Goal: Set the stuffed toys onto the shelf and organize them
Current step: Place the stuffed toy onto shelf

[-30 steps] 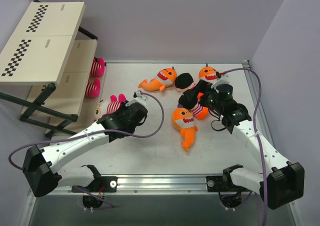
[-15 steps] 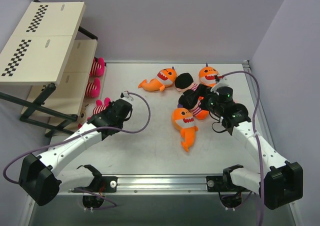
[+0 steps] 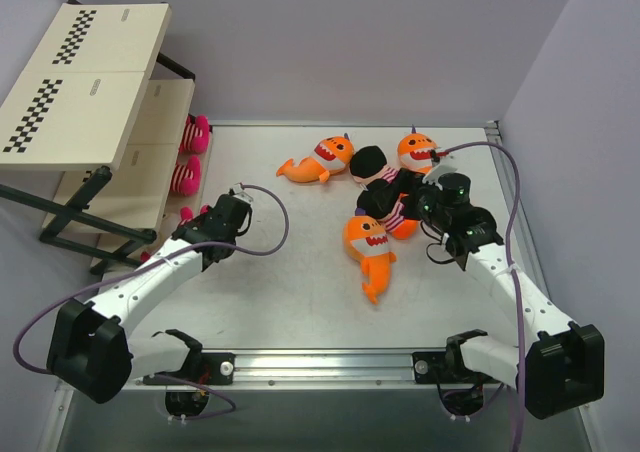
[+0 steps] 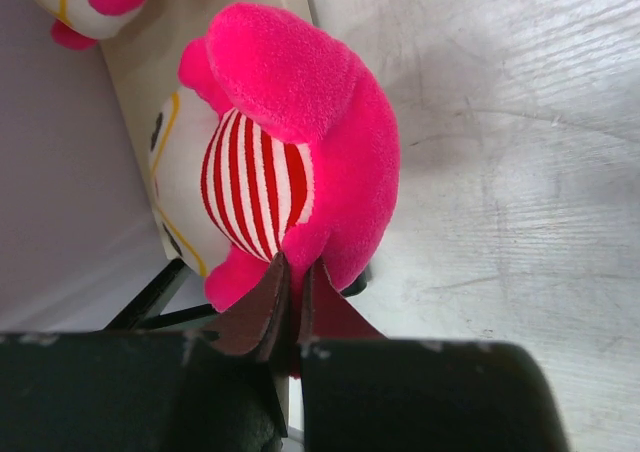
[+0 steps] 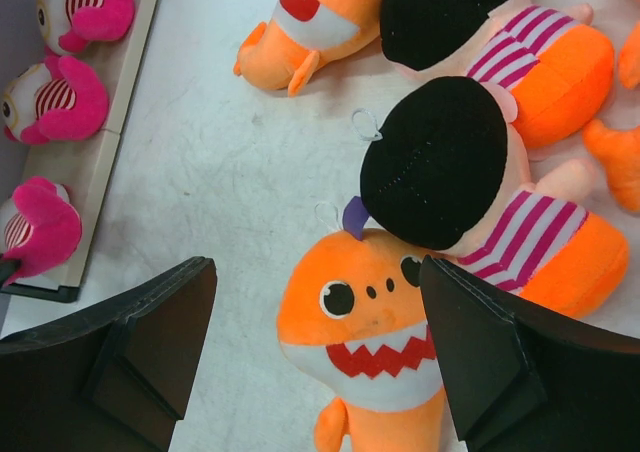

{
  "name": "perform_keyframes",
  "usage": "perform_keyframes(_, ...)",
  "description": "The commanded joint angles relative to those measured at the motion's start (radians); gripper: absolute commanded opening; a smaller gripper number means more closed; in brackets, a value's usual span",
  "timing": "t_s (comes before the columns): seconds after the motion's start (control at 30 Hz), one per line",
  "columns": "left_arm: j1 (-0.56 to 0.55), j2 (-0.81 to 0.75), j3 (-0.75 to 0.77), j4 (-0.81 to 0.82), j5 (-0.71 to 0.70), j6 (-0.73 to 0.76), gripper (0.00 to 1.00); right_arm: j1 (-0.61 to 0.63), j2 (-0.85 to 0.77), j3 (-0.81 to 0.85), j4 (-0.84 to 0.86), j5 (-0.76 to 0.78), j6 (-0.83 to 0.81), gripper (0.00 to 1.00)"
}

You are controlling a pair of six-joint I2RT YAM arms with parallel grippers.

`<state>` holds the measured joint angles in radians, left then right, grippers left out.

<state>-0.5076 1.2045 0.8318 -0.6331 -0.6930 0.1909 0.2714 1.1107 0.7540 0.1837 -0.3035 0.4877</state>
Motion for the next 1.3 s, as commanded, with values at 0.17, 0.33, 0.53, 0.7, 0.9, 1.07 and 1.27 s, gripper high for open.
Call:
perform_keyframes(0.17, 0.066, 0.121, 0.036, 0.013, -0.013, 0.036, 0.02, 0.092, -0.035, 0.027, 0.008, 0.07, -0.092, 0.85)
perform_keyframes(0.33, 0.107, 0.196, 0.053, 0.03, -0.036, 0.068, 0.02, 0.159, -0.035, 0.042, 0.0, 0.096, -0.115, 0.85)
perform_keyframes(0.53, 0.162, 0.239, 0.07, 0.039, -0.065, 0.091, 0.02, 0.218, -0.045, 0.064, -0.039, 0.132, -0.136, 0.85)
perform_keyframes(0.7, 0.195, 0.23, 0.079, 0.041, -0.073, 0.107, 0.02, 0.273, -0.037, 0.064, -0.049, 0.147, -0.144, 0.85)
perform_keyframes(0.9, 0.231, 0.233, 0.096, 0.053, -0.079, 0.14, 0.02, 0.321, -0.031, 0.074, -0.055, 0.184, -0.164, 0.85)
perform_keyframes(1.07, 0.257, 0.248, 0.107, 0.096, -0.073, 0.176, 0.03, 0.336, -0.037, 0.073, -0.056, 0.195, -0.169, 0.85)
perform_keyframes(1.27, 0.285, 0.28, 0.119, 0.153, -0.059, 0.228, 0.03, 0.339, -0.037, 0.068, -0.061, 0.199, -0.17, 0.85)
